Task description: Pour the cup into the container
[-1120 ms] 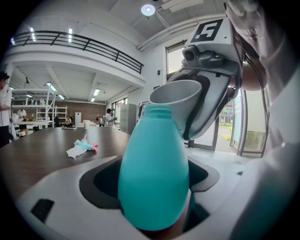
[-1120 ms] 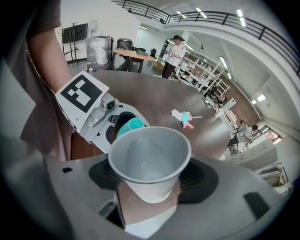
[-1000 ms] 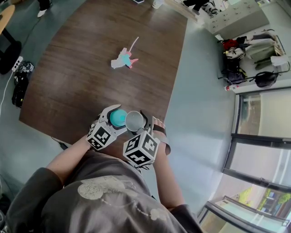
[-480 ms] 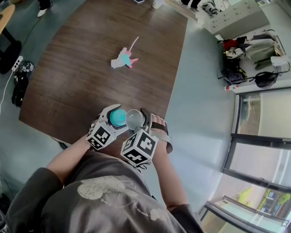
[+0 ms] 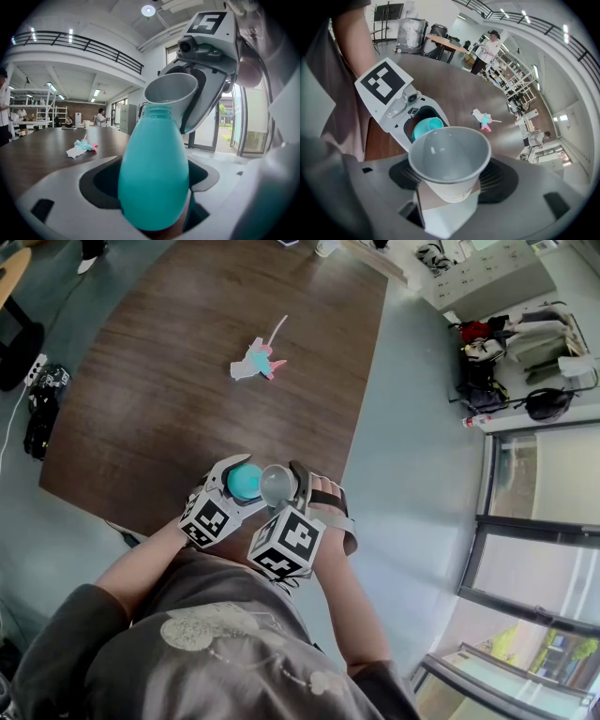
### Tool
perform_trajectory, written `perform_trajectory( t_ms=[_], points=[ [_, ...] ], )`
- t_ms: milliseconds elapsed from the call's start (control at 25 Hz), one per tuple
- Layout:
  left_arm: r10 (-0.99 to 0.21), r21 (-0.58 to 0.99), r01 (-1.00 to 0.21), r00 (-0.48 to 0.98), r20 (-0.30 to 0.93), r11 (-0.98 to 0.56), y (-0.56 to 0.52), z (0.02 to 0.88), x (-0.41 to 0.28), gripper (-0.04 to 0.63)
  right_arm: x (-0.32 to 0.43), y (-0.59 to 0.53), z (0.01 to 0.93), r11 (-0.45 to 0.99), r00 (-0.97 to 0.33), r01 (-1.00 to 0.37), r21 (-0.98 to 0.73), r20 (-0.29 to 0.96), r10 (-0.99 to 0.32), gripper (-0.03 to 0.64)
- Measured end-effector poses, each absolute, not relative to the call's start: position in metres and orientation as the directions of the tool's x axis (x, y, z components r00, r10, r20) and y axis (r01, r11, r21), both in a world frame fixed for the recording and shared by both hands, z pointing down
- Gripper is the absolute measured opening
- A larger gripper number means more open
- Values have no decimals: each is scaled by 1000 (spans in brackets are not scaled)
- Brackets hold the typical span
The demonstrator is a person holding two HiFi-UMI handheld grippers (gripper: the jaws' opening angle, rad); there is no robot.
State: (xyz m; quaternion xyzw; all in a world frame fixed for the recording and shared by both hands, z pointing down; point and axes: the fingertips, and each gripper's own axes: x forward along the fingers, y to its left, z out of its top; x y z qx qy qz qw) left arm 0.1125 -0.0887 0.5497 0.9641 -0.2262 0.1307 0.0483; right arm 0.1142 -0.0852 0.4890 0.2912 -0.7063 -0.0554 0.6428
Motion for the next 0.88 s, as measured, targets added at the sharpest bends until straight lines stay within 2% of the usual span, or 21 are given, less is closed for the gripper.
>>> perform_trajectory(
  t_ms=[880],
  points=[
    [-422, 36, -447, 865, 272, -894, -88, 548, 112, 402, 114, -86, 488, 831, 33, -289, 475, 872, -488, 307]
  ],
)
